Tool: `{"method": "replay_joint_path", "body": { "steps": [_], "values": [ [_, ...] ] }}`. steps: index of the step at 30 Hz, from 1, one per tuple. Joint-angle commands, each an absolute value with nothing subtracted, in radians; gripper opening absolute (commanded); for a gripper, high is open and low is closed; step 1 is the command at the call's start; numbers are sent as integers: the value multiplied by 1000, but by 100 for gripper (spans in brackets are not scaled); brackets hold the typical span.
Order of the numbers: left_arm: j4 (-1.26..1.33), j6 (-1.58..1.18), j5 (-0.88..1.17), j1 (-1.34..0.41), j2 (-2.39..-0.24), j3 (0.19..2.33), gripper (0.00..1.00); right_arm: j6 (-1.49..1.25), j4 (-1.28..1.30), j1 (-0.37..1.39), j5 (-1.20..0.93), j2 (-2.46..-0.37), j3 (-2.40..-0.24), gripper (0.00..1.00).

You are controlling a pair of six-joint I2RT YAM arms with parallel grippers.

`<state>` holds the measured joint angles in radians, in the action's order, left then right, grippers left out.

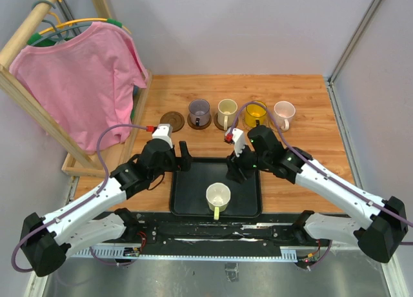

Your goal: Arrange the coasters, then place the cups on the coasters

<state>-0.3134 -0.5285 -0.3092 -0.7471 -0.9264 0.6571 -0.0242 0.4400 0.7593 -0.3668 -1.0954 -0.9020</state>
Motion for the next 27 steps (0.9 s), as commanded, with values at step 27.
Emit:
{"method": "replay_joint_path", "body": {
  "steps": [27],
  "values": [
    [-339, -597, -302, -821, -855, 580, 98, 60, 494, 981, -287, -1396, -1010, 37]
  ]
}}
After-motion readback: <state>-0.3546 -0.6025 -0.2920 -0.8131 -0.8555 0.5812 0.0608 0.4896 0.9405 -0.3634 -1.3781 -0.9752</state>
